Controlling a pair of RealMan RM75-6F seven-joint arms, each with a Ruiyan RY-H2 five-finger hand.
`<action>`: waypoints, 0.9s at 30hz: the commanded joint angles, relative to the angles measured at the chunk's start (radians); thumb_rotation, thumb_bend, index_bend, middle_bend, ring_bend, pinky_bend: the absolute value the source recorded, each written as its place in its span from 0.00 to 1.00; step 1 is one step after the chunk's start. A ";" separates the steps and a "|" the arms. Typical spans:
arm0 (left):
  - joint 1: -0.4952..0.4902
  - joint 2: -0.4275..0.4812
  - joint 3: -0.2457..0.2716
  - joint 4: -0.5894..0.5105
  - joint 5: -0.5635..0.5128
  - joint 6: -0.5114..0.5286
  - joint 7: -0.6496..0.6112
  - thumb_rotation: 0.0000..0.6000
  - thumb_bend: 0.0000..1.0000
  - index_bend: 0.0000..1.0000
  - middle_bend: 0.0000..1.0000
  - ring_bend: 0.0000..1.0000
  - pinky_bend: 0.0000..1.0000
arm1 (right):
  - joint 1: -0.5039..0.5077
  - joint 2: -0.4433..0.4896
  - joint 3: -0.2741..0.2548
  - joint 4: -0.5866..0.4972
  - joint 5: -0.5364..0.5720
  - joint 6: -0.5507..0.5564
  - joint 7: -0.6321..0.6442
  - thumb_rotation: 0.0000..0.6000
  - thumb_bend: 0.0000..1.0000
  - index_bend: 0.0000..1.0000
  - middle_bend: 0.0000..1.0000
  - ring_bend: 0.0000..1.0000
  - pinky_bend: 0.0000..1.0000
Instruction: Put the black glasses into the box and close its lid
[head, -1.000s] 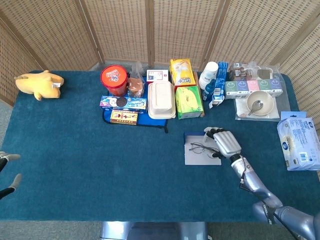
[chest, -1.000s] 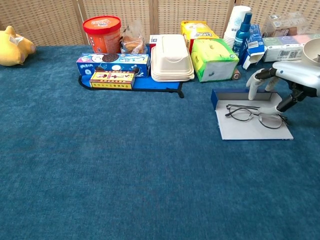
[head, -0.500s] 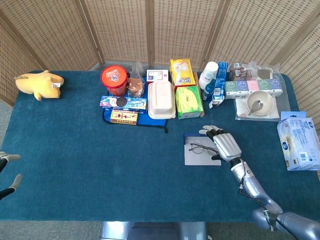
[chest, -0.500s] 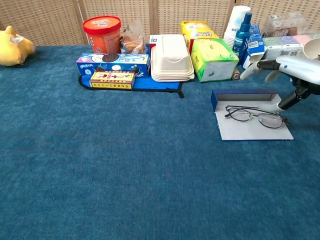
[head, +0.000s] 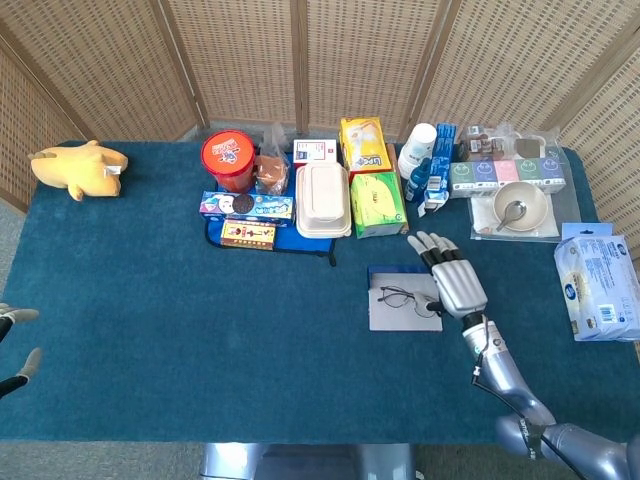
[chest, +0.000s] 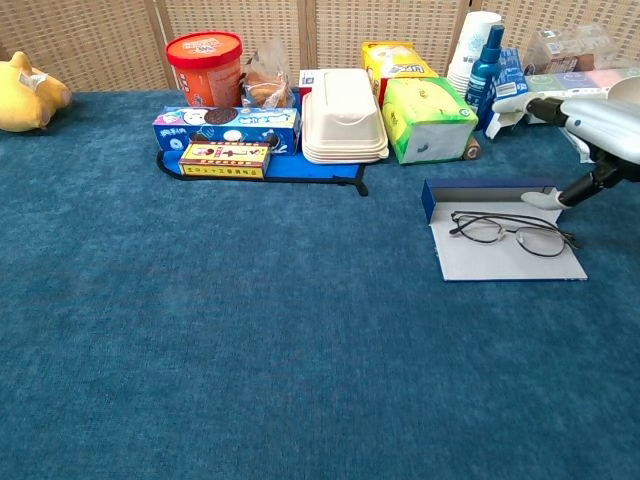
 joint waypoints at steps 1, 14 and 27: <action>0.001 -0.001 0.001 0.000 0.000 0.000 0.000 1.00 0.30 0.31 0.35 0.22 0.28 | -0.001 -0.036 0.005 0.053 0.004 0.014 -0.008 1.00 0.29 0.02 0.03 0.00 0.11; -0.001 -0.001 0.000 -0.001 0.000 -0.004 0.002 1.00 0.30 0.31 0.35 0.22 0.28 | 0.007 -0.119 0.002 0.180 0.010 0.006 -0.009 1.00 0.29 0.02 0.03 0.00 0.11; 0.000 -0.005 0.000 0.007 -0.004 -0.006 -0.002 1.00 0.30 0.31 0.35 0.22 0.28 | 0.014 -0.155 -0.006 0.225 0.002 -0.008 -0.012 1.00 0.30 0.01 0.03 0.00 0.11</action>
